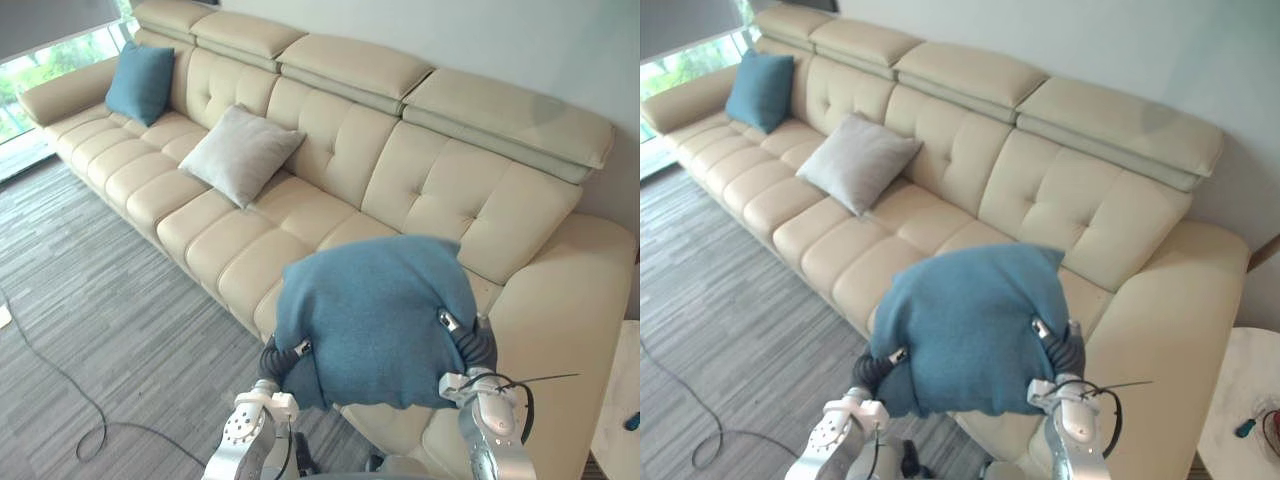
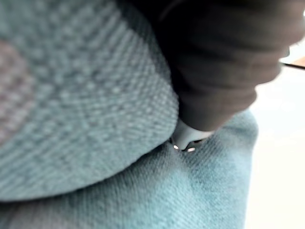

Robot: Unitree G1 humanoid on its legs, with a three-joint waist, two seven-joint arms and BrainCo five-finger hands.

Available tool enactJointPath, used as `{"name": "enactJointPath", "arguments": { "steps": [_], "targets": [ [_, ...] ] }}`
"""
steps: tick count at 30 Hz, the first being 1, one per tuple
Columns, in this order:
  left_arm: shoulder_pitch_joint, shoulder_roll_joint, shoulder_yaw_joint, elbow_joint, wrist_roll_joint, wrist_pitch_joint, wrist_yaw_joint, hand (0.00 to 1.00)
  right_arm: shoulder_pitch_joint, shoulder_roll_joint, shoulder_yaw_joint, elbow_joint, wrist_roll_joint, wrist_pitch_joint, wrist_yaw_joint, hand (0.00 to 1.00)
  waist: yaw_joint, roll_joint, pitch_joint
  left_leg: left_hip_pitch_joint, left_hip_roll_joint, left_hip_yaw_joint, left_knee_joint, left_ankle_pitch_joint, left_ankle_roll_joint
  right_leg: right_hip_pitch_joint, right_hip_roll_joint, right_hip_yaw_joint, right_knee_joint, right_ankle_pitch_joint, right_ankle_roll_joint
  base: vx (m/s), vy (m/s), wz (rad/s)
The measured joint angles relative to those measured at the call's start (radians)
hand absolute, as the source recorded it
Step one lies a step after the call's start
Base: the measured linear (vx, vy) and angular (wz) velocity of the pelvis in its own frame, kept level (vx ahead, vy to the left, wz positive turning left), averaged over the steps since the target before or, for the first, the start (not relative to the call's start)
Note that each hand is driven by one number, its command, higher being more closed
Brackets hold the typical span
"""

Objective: Pick up cushions and gather them together orderly.

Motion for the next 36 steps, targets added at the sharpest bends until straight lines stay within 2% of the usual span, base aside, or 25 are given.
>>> {"name": "enactJointPath", "arguments": {
  "steps": [1, 2, 3, 4, 5, 7, 10, 12, 13, 16, 18, 19, 20, 22, 24, 26, 28, 29, 30, 32, 33, 34, 35, 36],
  "targets": [
    [-0.002, 0.0, 0.0, 0.0, 0.0, 0.0, 0.0, 1.0, -0.004, 0.0, 0.0, 0.001, -0.001, -0.001, -0.001, 1.0, 0.005, -0.002, 0.0, 0.004, -0.007, -0.036, -0.041, 0.011, -0.017, -0.004, -0.008, 0.016, 0.004, -0.004, 0.011, 0.25, 0.398, -1.02],
    [-0.002, -0.001, -0.001, -0.008, 0.0, -0.001, 0.0, 1.0, -0.011, -0.003, 0.0, 0.002, -0.001, -0.005, -0.006, 1.0, 0.013, 0.004, -0.007, 0.027, -0.017, -0.147, -0.169, 0.077, -0.082, -0.015, -0.019, 0.068, 0.014, -0.02, 0.053, 0.22, 0.343, -0.96],
    [-0.003, 0.002, -0.001, -0.008, 0.001, -0.001, 0.0, 1.0, -0.011, 0.001, 0.0, 0.014, -0.001, -0.006, -0.007, 1.0, 0.013, 0.008, -0.009, 0.038, -0.03, -0.147, -0.164, 0.149, -0.118, -0.015, -0.027, 0.098, 0.016, -0.023, 0.08, 0.39, 0.591, -1.06],
    [-0.005, 0.016, 0.0, -0.01, 0.001, -0.001, 0.003, 1.0, 0.001, 0.023, 0.0, 0.024, -0.001, -0.001, -0.009, 1.0, 0.006, -0.028, -0.013, 0.033, -0.05, -0.086, -0.111, 0.108, -0.076, -0.012, -0.064, 0.144, -0.007, -0.008, 0.088, 0.24, 0.338, -0.63],
    [-0.006, 0.016, 0.0, -0.01, 0.002, -0.002, 0.003, 1.0, 0.001, 0.028, 0.0, 0.024, -0.001, 0.0, -0.009, 1.0, 0.007, -0.032, -0.012, 0.029, -0.051, -0.067, -0.088, 0.096, -0.068, -0.011, -0.07, 0.157, -0.017, 0.006, 0.094, 0.28, 0.426, -0.76],
    [-0.005, 0.023, 0.0, -0.009, 0.002, 0.002, 0.004, 1.0, -0.007, 0.045, 0.002, 0.024, -0.001, 0.003, -0.008, 1.0, 0.009, -0.045, -0.016, 0.023, -0.053, 0.026, -0.011, 0.06, -0.025, -0.015, -0.097, 0.238, -0.069, 0.094, 0.128, 0.23, 0.419, -1.01],
    [-0.005, 0.025, 0.0, -0.011, 0.006, 0.0, 0.004, 1.0, -0.008, 0.049, 0.002, 0.024, -0.001, 0.003, -0.002, 1.0, 0.018, -0.047, -0.017, 0.073, -0.052, 0.107, -0.026, 0.046, -0.001, -0.029, -0.113, 0.281, -0.1, 0.187, 0.14, 0.14, 0.335, -0.99],
    [-0.007, 0.029, 0.0, -0.011, 0.02, -0.009, 0.004, 1.0, -0.011, 0.052, 0.003, 0.024, -0.001, 0.003, 0.0, 1.0, 0.023, -0.052, -0.021, 0.115, -0.052, 0.166, -0.064, 0.039, 0.01, -0.053, -0.123, 0.261, -0.098, 0.221, 0.135, 0.06, 0.226, -1.12],
    [-0.01, 0.036, 0.002, -0.012, 0.02, -0.013, 0.004, 1.0, -0.016, 0.052, 0.003, 0.033, -0.002, 0.0, 0.005, 1.0, 0.024, -0.054, -0.022, 0.137, -0.05, 0.203, -0.091, 0.037, 0.015, -0.078, -0.127, 0.207, -0.091, 0.236, 0.117, 0.0, 0.113, -1.06],
    [-0.012, 0.046, 0.028, 0.015, 0.02, -0.014, 0.004, 1.0, -0.09, 0.038, 0.02, 0.212, -0.003, -0.012, 0.007, 1.0, 0.017, -0.063, -0.028, 0.216, -0.04, 0.3, -0.209, 0.046, 0.003, -0.155, -0.127, -0.039, -0.003, 0.207, 0.06, -0.04, 0.031, -1.03],
    [-0.01, 0.047, 0.03, 0.039, 0.02, -0.012, 0.004, 1.0, -0.103, 0.03, 0.021, 0.274, -0.003, -0.011, 0.014, 1.0, 0.013, -0.06, -0.03, 0.235, -0.043, 0.298, -0.227, 0.052, -0.008, -0.147, -0.127, -0.112, -0.015, 0.196, 0.042, -0.05, -0.085, -0.51],
    [-0.011, 0.047, 0.031, 0.053, 0.02, -0.01, 0.004, 1.0, -0.107, 0.02, 0.021, 0.322, -0.007, -0.011, 0.019, 1.0, 0.001, -0.057, -0.03, 0.234, -0.046, 0.28, -0.24, 0.063, -0.022, -0.123, -0.121, -0.134, -0.064, 0.188, 0.053, -0.05, -0.15, -0.15],
    [-0.01, 0.046, 0.029, 0.057, 0.02, -0.007, 0.004, 1.0, -0.105, 0.006, 0.021, 0.353, -0.009, -0.005, 0.02, 1.0, -0.019, -0.048, -0.027, 0.223, -0.042, 0.244, -0.247, 0.077, -0.031, -0.115, -0.103, -0.141, -0.092, 0.195, 0.052, -0.03, -0.145, 0.02],
    [-0.008, 0.045, 0.026, 0.057, 0.021, 0.002, 0.003, 1.0, -0.099, -0.007, 0.021, 0.37, -0.012, 0.008, 0.021, 1.0, -0.025, -0.04, -0.022, 0.22, -0.026, 0.202, -0.245, 0.078, -0.034, -0.106, -0.078, -0.146, -0.106, 0.198, 0.046, -0.03, -0.152, 0.04],
    [-0.008, 0.043, 0.02, 0.06, 0.021, 0.013, 0.001, 1.0, -0.08, -0.011, 0.02, 0.365, -0.019, 0.011, 0.021, 1.0, -0.026, -0.02, -0.014, 0.225, 0.013, 0.169, -0.232, 0.071, -0.053, -0.078, -0.039, -0.164, -0.126, 0.184, 0.032, -0.03, -0.204, 0.05],
    [-0.007, 0.039, 0.022, 0.061, 0.021, 0.015, -0.005, 1.0, -0.064, -0.011, 0.021, 0.353, -0.019, 0.011, 0.021, 1.0, -0.025, -0.004, -0.002, 0.204, 0.058, 0.146, -0.137, 0.065, -0.064, -0.036, -0.004, -0.164, -0.151, 0.18, 0.022, -0.01, -0.14, 0.04],
    [-0.005, 0.026, 0.035, 0.06, 0.021, 0.015, -0.01, 1.0, -0.054, -0.013, 0.022, 0.303, -0.02, 0.012, 0.021, 1.0, -0.018, 0.019, 0.009, 0.134, 0.093, 0.084, 0.045, 0.081, -0.065, -0.006, 0.025, -0.159, -0.164, 0.179, 0.003, -0.03, -0.107, -0.13],
    [-0.004, 0.021, 0.044, 0.059, 0.021, 0.015, -0.01, 1.0, -0.053, -0.009, 0.023, 0.279, -0.02, 0.012, 0.021, 1.0, -0.016, 0.02, 0.01, 0.101, 0.092, 0.062, 0.091, 0.107, -0.058, 0.009, 0.026, -0.151, -0.188, 0.183, -0.004, 0.0, -0.044, -0.21],
    [-0.005, 0.02, 0.043, 0.054, 0.021, 0.014, -0.011, 1.0, -0.053, -0.007, 0.022, 0.262, -0.02, 0.011, 0.02, 1.0, -0.007, 0.005, 0.005, 0.099, 0.07, 0.043, 0.052, 0.097, -0.043, 0.009, 0.015, -0.138, -0.214, 0.184, -0.005, 0.04, -0.017, -0.26],
    [-0.005, 0.013, 0.048, 0.016, 0.023, 0.013, -0.013, 1.0, -0.053, -0.013, 0.02, 0.221, -0.022, 0.007, 0.016, 1.0, 0.0, 0.023, 0.0, 0.116, 0.03, 0.014, -0.132, 0.068, -0.028, -0.003, 0.014, -0.117, -0.232, 0.186, -0.009, 0.06, 0.038, -0.19],
    [-0.005, -0.001, 0.061, 0.006, 0.027, 0.011, -0.017, 1.0, -0.056, -0.017, 0.021, 0.215, -0.022, 0.006, 0.011, 1.0, 0.0, 0.038, -0.003, 0.15, -0.001, -0.026, -0.262, 0.095, -0.061, -0.01, 0.016, -0.109, -0.236, 0.192, -0.003, 0.06, 0.085, -0.31],
    [-0.002, -0.002, 0.069, 0.006, 0.036, 0.011, -0.016, 1.0, -0.06, -0.014, 0.029, 0.227, -0.023, 0.008, 0.009, 1.0, 0.016, 0.027, -0.005, 0.191, -0.026, -0.037, -0.319, 0.125, -0.072, -0.007, 0.012, -0.087, -0.248, 0.204, 0.003, 0.18, 0.11, -0.32],
    [-0.002, 0.006, 0.069, 0.005, 0.041, 0.01, -0.016, 1.0, -0.06, -0.005, 0.027, 0.228, -0.032, 0.008, 0.009, 1.0, 0.017, 0.019, -0.006, 0.212, -0.043, -0.029, -0.347, 0.162, -0.066, 0.015, 0.002, -0.075, -0.274, 0.243, 0.026, 0.18, 0.079, -0.18],
    [-0.002, 0.005, 0.069, 0.006, 0.041, 0.01, -0.016, 1.0, -0.06, -0.001, 0.026, 0.229, -0.037, 0.008, 0.006, 1.0, 0.012, 0.017, -0.007, 0.213, -0.046, -0.029, -0.346, 0.163, -0.064, 0.019, -0.004, -0.076, -0.277, 0.247, 0.031, 0.22, 0.092, 0.06]
  ]
}}
